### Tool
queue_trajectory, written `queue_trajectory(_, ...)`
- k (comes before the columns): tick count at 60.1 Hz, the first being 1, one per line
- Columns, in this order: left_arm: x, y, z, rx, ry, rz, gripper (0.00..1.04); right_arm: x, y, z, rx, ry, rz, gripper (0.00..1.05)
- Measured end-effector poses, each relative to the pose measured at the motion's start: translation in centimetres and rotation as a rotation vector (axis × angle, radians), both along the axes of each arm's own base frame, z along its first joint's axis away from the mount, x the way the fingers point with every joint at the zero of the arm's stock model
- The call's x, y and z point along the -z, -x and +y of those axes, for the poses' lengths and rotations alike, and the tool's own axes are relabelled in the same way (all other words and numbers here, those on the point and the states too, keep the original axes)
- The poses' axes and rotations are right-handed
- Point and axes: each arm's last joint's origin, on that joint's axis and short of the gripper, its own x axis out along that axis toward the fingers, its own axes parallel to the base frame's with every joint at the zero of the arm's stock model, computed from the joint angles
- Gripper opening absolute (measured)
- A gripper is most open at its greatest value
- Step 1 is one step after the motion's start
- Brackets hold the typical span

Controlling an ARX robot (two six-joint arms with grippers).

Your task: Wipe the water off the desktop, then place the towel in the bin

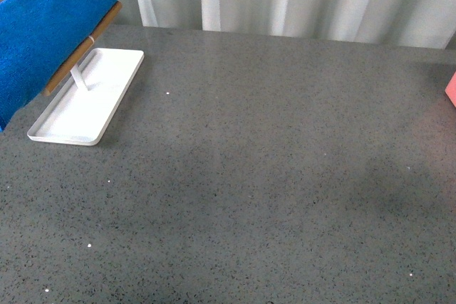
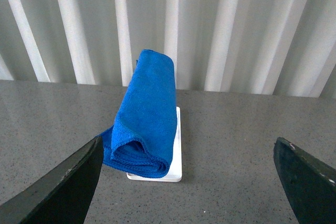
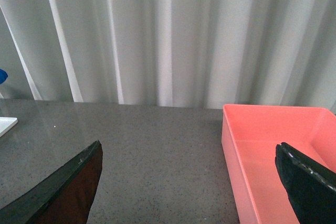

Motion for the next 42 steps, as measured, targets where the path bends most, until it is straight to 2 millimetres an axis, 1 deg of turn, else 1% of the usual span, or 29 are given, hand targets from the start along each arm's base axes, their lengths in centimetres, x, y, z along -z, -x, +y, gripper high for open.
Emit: queue_trajectory(42, 0.00, 0.00, 0.00, 0.000, 0.000, 0.000, 0.98, 0.00, 0.00, 0.00, 0.000, 0.000, 0.000, 0.98)
